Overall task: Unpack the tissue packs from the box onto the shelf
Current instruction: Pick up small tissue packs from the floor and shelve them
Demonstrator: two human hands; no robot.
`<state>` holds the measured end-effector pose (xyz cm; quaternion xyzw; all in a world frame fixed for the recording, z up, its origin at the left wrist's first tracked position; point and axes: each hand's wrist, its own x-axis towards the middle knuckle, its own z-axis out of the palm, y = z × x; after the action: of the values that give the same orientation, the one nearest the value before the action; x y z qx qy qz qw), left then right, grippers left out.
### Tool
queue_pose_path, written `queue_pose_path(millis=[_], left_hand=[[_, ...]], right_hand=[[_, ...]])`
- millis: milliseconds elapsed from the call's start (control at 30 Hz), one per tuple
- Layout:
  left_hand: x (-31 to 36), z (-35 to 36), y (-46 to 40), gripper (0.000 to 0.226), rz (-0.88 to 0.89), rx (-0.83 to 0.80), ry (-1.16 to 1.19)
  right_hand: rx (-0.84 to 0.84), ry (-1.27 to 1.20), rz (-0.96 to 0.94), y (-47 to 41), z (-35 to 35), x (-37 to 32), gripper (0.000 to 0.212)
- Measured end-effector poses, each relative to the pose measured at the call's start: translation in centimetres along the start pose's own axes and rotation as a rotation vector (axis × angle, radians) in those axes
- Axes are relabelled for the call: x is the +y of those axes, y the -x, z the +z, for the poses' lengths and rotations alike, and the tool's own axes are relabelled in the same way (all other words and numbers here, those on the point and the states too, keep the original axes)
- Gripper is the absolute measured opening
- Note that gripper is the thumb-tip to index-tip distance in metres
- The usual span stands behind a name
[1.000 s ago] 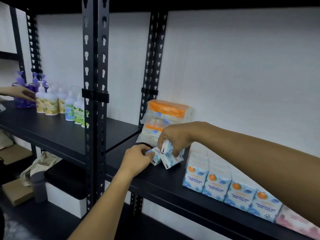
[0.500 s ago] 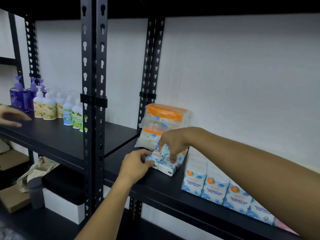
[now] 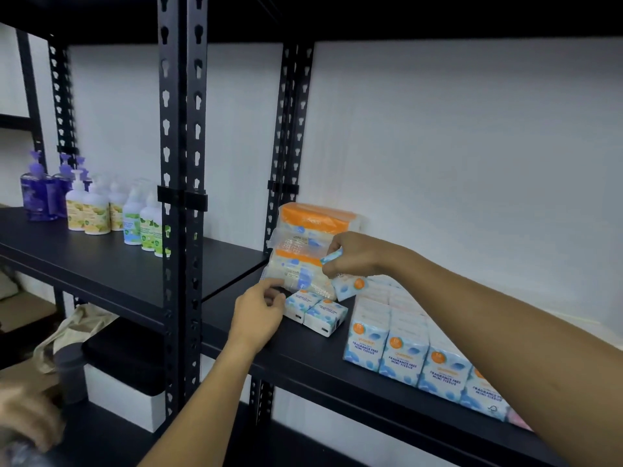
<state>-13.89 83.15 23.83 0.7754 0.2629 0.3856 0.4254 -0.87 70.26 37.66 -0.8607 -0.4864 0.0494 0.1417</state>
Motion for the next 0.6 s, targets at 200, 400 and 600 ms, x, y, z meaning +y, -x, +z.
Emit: queue_pose_path(millis=[200, 400, 600], left_hand=[[2.5, -1.1, 2.2, 0.017, 0.026, 0.01, 0.284], [4.4, -2.2, 3.3, 0.014, 0.062, -0.106, 0.281], [4.7, -2.9, 3.9, 0.012, 0.038, -0.076, 0.228]], right_hand=[[-0.03, -0.018, -0.183, 2.4, 1.2, -1.2, 0.074], [-0.094, 0.019, -0.258, 3.4, 3.1, -2.6, 0.089], [-0.082, -0.008, -0.282, 3.9, 3.2, -2.1, 0.093]])
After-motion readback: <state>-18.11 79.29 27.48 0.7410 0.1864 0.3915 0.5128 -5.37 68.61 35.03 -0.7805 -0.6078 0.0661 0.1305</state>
